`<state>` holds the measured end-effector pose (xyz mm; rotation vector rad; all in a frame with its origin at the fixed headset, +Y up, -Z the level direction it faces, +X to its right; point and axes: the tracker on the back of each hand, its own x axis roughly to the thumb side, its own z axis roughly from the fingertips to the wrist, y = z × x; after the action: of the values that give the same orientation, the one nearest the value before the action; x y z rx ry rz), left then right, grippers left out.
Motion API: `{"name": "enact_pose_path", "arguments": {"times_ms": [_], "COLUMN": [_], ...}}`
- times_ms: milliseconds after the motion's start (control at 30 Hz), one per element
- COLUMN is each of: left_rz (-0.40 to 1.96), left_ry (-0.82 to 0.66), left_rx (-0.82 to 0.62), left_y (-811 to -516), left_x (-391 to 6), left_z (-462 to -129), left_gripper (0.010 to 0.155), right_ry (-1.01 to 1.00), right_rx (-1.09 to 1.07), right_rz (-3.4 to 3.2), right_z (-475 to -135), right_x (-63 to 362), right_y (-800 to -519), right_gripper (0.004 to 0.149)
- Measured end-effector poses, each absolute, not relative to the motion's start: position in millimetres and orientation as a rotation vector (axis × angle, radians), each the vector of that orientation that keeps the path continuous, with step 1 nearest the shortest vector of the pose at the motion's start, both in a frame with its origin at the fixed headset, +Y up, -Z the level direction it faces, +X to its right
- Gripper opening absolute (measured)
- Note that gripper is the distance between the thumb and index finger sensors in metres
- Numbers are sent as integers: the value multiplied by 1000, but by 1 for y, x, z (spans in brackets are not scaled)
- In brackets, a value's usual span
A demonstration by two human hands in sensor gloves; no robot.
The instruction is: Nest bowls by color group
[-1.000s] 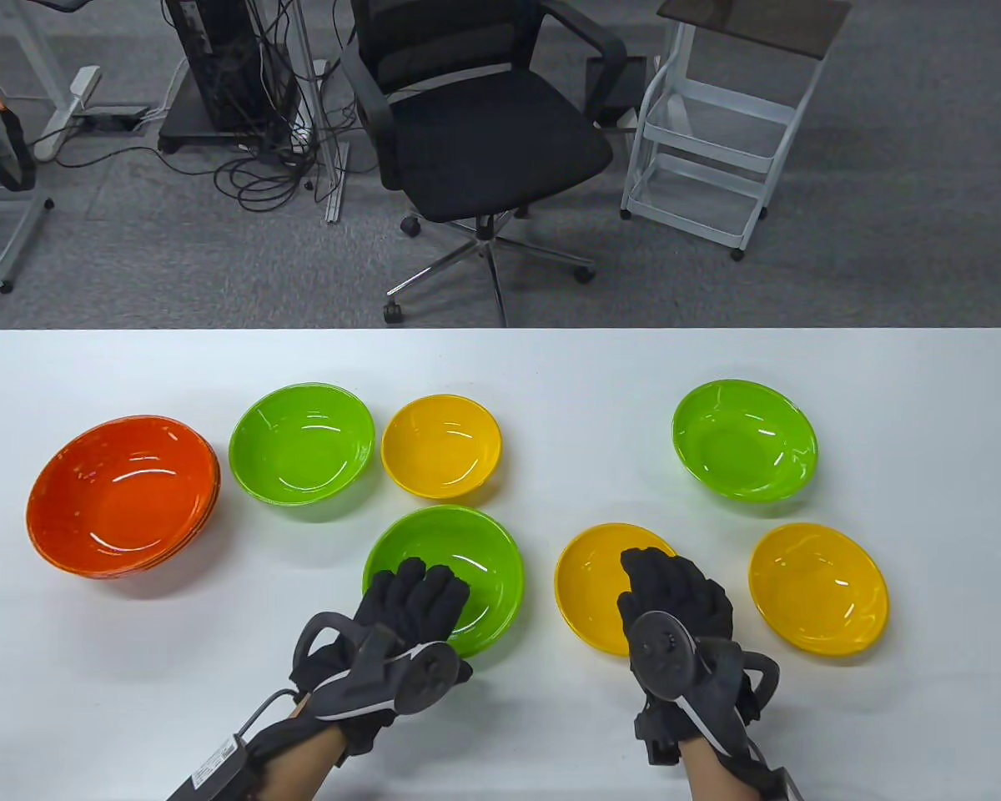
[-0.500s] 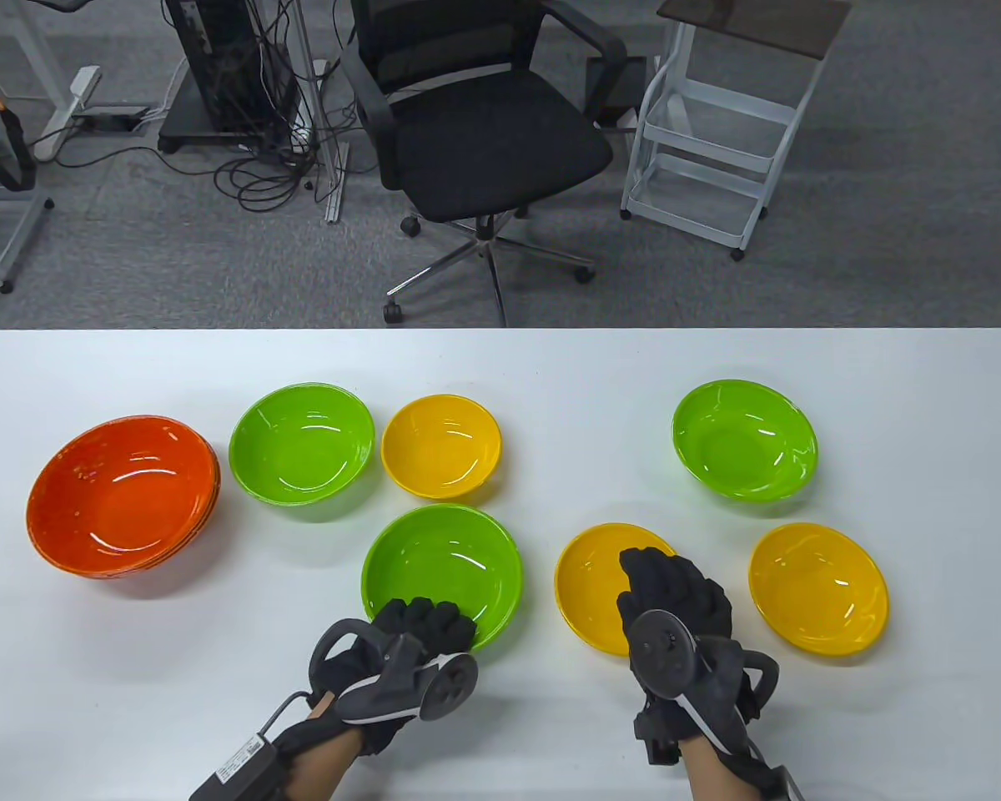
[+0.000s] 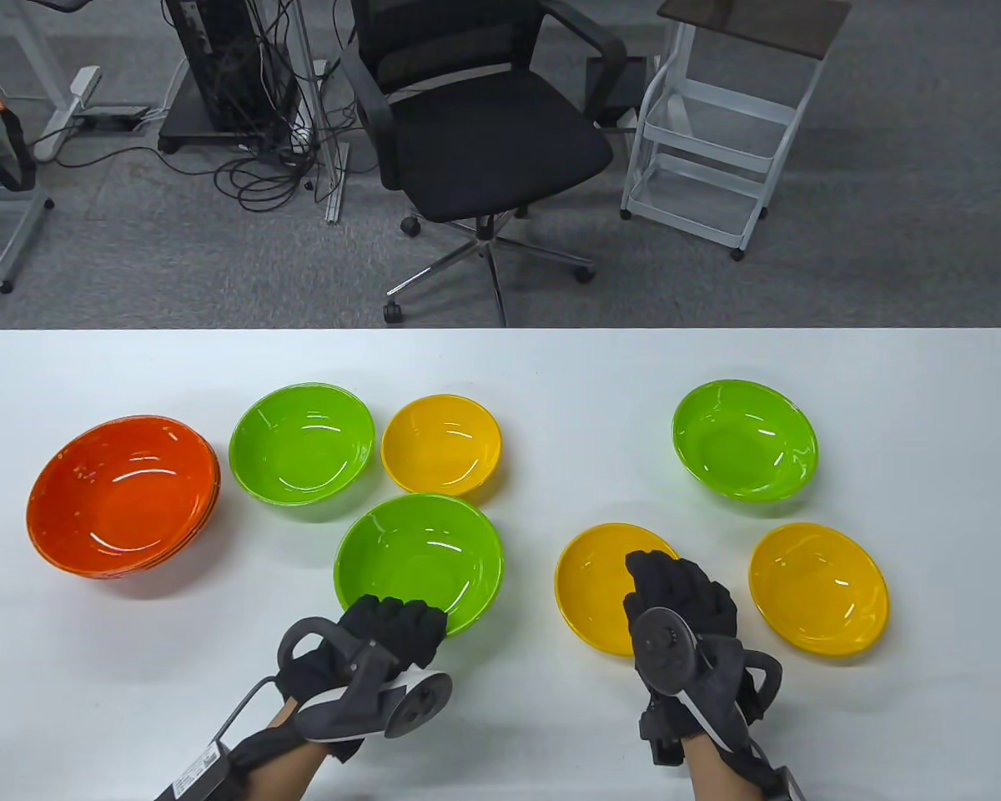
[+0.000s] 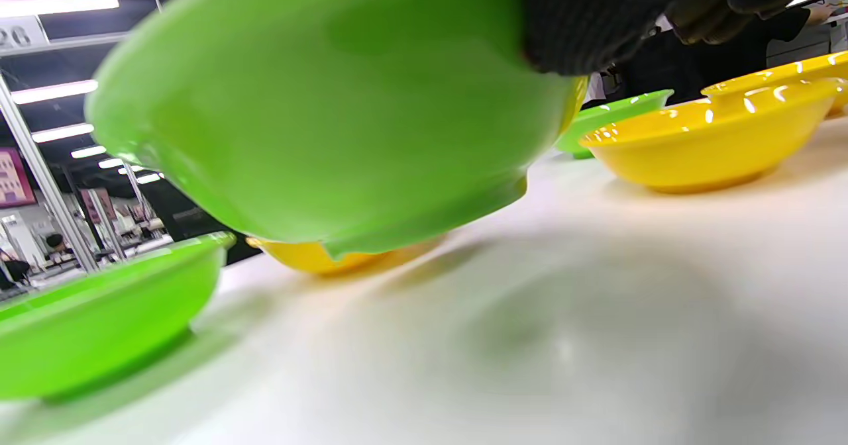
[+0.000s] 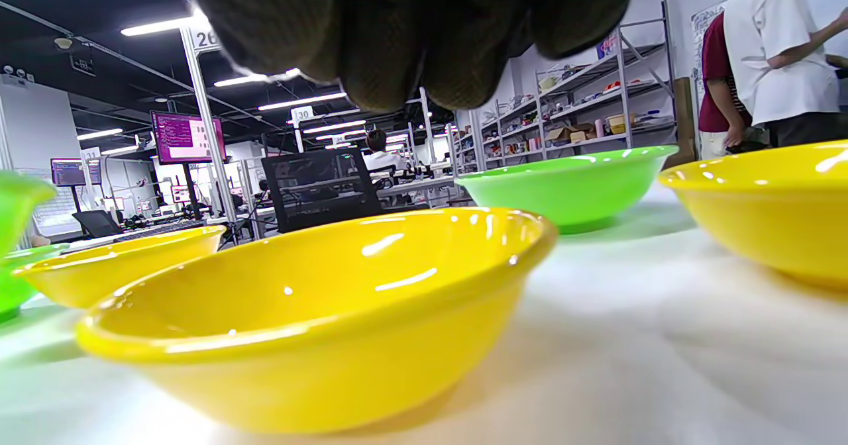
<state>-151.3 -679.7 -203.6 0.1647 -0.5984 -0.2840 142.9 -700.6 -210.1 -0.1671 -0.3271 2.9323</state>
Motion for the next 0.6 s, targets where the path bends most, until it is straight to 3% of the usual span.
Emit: {"name": "enact_pose_path", "arguments": {"times_ms": [300,600], "left_rz": [-351,-319], "left_ry": [-339,-131], "left_rx": [225,169], "left_y": [-645,-656], "left_x": [-211,-255], "left_z": [-251,-317], "left_gripper": [43,44], "right_ry": [-386,-393], "right_rx": [-106,-70], "right_rz": [2942,2931], "right_z": [-203,-202], "right_x": [135,131], "right_y": [-696,-694], "right_gripper": [50,50]}}
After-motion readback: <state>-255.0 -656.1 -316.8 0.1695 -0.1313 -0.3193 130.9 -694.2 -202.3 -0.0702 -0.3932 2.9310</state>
